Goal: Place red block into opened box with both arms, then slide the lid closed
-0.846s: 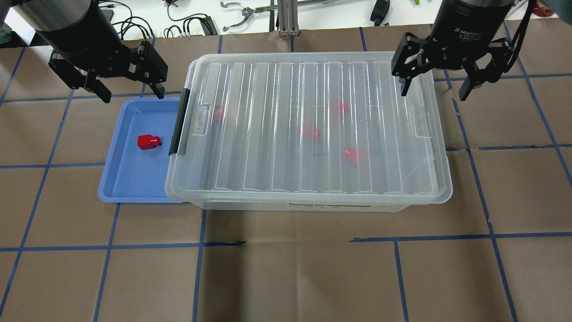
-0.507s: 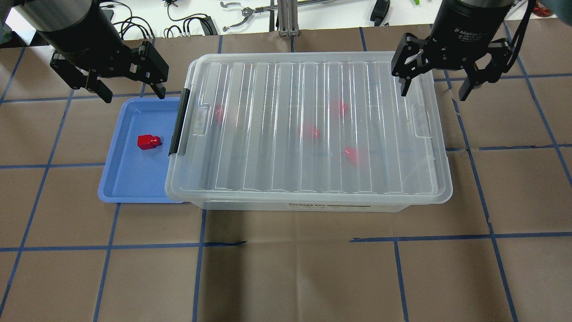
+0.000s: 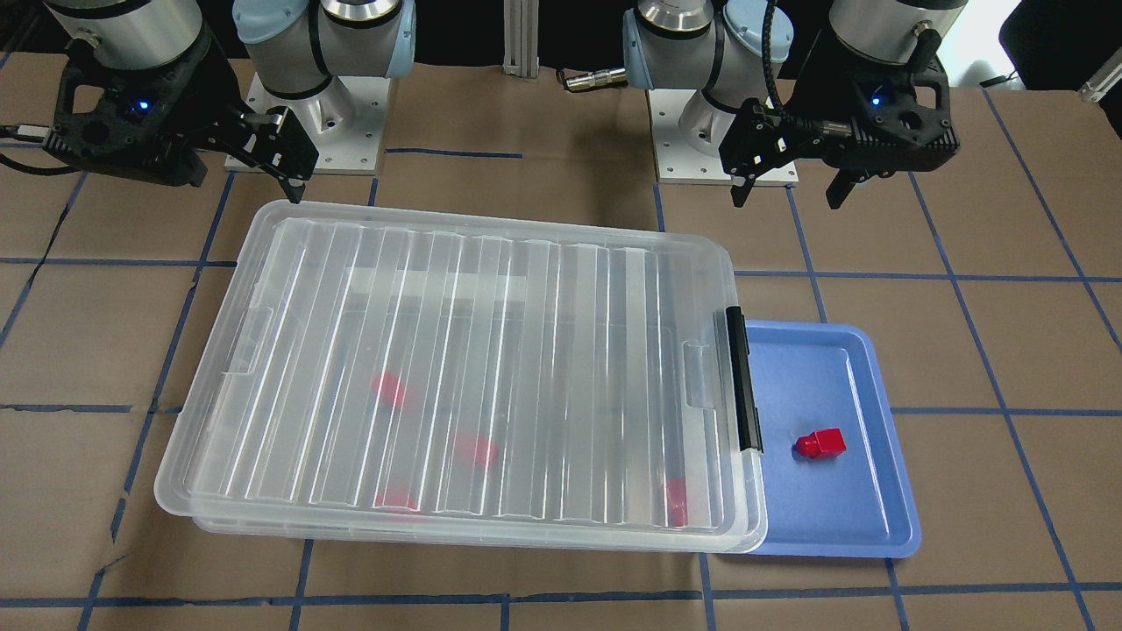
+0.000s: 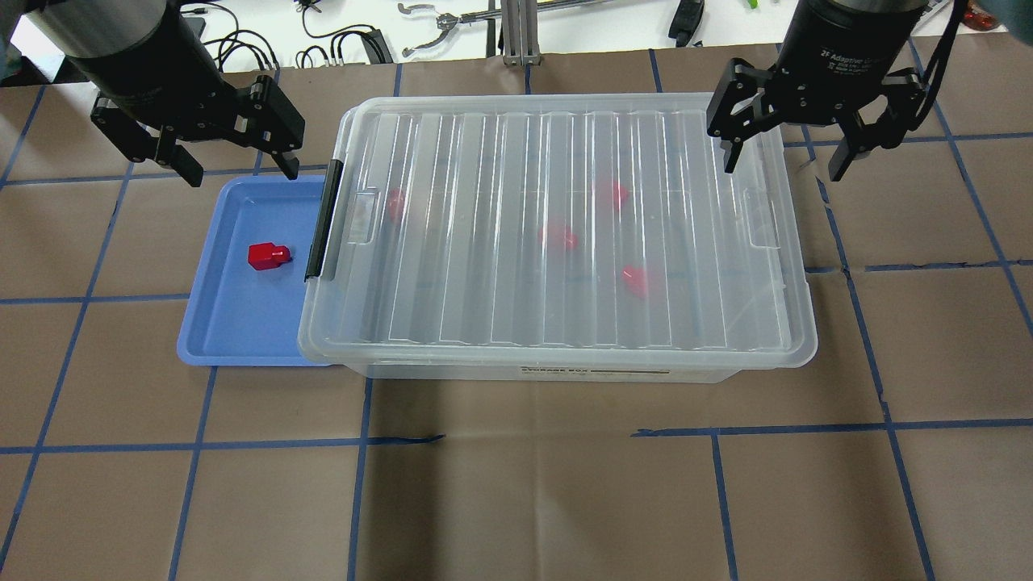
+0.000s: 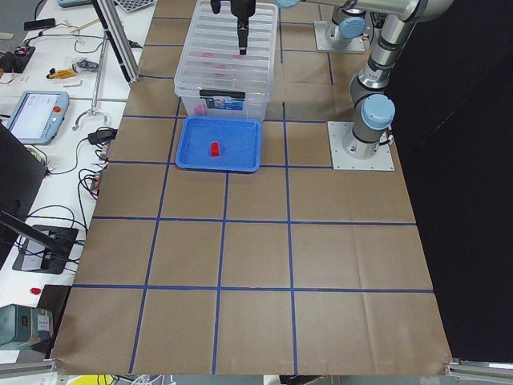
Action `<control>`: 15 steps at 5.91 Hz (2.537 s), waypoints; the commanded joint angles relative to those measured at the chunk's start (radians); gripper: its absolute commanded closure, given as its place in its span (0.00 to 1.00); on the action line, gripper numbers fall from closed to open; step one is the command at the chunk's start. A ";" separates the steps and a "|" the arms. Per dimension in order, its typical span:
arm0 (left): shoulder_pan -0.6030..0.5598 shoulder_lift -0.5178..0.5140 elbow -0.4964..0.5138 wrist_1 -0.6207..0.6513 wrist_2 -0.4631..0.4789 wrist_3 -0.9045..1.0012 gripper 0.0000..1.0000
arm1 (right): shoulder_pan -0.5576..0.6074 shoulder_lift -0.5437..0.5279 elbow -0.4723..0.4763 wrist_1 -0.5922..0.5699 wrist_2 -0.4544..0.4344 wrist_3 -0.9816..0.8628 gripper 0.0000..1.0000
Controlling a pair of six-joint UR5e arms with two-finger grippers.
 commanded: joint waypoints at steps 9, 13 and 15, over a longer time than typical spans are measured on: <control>-0.001 -0.006 -0.016 0.005 0.010 0.329 0.02 | -0.226 0.080 0.013 -0.112 -0.017 -0.302 0.00; 0.022 -0.016 -0.070 0.023 0.014 1.008 0.02 | -0.224 0.085 0.271 -0.377 -0.017 -0.304 0.00; 0.050 -0.036 -0.102 0.097 0.010 1.170 0.02 | -0.223 0.097 0.289 -0.376 -0.015 -0.319 0.00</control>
